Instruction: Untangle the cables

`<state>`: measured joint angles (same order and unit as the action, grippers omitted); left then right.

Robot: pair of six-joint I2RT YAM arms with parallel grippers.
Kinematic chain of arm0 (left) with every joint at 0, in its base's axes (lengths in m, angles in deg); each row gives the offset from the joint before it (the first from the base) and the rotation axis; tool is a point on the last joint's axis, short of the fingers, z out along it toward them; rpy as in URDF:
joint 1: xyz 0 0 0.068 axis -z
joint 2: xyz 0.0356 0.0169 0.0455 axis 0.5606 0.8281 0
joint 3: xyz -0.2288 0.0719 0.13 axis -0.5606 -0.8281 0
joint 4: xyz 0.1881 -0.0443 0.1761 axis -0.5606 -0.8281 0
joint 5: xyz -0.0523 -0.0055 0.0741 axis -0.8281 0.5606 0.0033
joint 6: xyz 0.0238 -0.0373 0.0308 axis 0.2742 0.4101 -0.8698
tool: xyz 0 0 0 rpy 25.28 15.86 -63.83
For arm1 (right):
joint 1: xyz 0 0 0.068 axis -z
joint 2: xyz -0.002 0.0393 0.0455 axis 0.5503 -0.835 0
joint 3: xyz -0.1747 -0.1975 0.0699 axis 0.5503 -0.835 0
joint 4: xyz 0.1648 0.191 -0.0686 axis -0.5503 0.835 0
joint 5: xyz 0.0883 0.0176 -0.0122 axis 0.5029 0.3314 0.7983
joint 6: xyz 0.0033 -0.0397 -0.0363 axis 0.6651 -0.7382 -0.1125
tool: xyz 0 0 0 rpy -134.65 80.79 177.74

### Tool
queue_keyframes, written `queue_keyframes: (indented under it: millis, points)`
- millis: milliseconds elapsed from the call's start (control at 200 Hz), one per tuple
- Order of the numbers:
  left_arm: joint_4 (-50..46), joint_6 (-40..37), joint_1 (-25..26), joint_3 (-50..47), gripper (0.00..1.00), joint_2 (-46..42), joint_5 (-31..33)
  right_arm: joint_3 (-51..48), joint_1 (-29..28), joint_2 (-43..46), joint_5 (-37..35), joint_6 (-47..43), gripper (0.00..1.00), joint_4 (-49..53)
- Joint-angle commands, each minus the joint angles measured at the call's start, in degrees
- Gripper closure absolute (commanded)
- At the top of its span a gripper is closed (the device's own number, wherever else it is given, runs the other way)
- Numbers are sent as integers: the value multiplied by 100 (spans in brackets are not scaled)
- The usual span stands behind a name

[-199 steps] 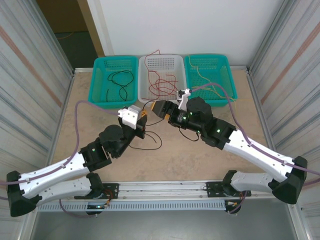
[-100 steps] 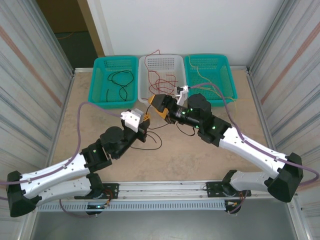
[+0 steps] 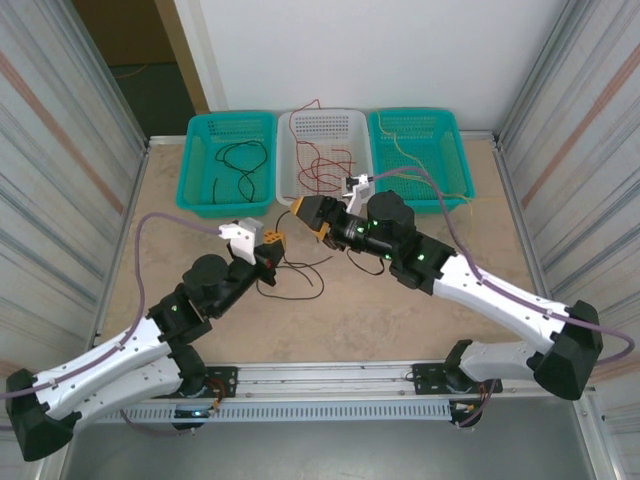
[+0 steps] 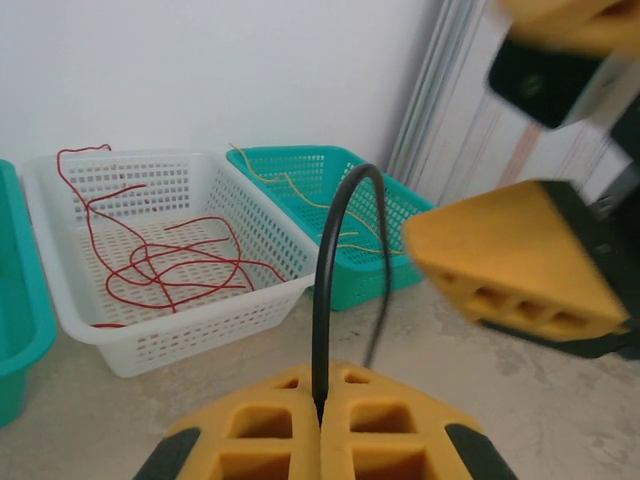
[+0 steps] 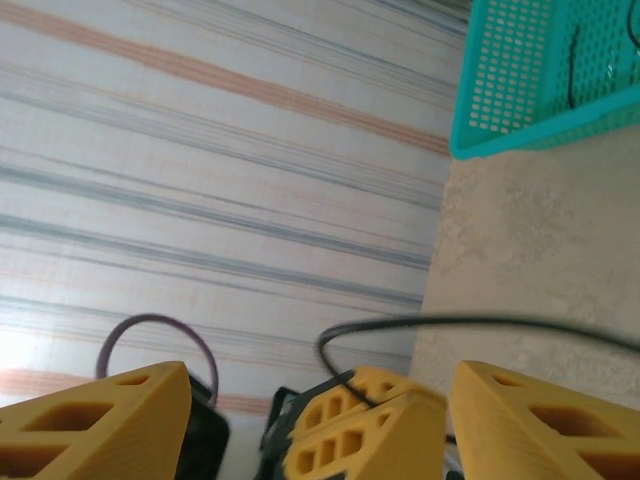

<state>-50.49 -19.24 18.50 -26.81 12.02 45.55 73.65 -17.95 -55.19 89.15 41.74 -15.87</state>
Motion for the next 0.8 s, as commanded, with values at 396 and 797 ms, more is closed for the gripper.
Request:
queue_keyframes:
  millis: [396, 797]
  points:
    - [-131, 57, -13, -25, 100, -72, -202, 861, 88, -593, -283, -360, 75, 817]
    - [-1312, 43, -147, 721, 100, 0, -1028, 1535, -346, -796, -1936, -3079, 100, 3103]
